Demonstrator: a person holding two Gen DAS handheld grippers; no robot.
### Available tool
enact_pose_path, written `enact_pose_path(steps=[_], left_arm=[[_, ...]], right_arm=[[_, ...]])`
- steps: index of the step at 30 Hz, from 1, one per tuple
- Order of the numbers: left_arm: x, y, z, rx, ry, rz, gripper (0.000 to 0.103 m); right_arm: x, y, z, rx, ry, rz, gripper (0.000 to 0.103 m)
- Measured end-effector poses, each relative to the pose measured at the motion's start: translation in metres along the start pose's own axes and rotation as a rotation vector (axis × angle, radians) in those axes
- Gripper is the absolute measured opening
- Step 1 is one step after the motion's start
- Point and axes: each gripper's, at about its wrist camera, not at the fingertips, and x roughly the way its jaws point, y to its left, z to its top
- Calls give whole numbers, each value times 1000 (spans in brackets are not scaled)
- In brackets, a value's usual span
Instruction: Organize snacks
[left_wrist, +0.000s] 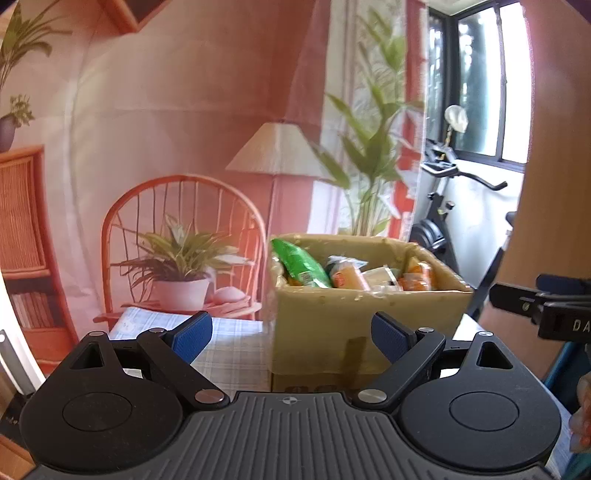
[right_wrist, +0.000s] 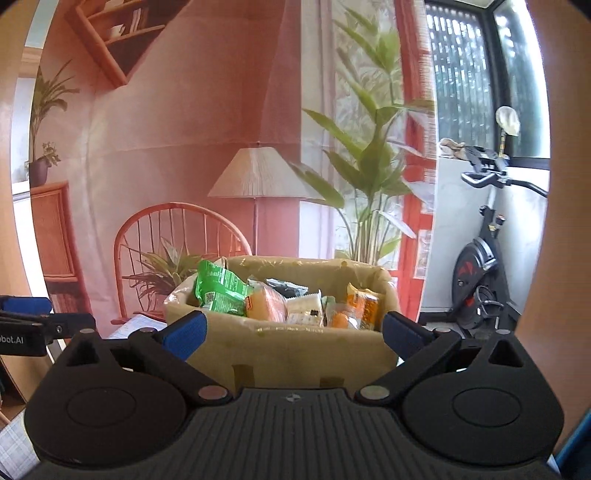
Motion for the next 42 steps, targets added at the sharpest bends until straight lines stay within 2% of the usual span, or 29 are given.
enact_pose_path(steps=[5, 12, 18, 25, 42], left_arm=[[-28, -5, 0, -5, -1, -19, 94], [-57, -17, -3, 56, 1, 9, 94], [-77, -23, -2, 64, -21, 0, 94], [-86, -30, 1, 65, -37, -15, 94], [-88, -31, 2, 64, -45, 4, 94]], right_arm=[[-34, 7, -8, 40, 14, -15, 103], [-73, 13, -13, 63, 31, -23, 103], [-98, 15, -13, 80, 12, -33, 103], [-110, 14, -9, 85, 0, -34, 103], [-114, 16, -3, 84, -15, -36, 103]])
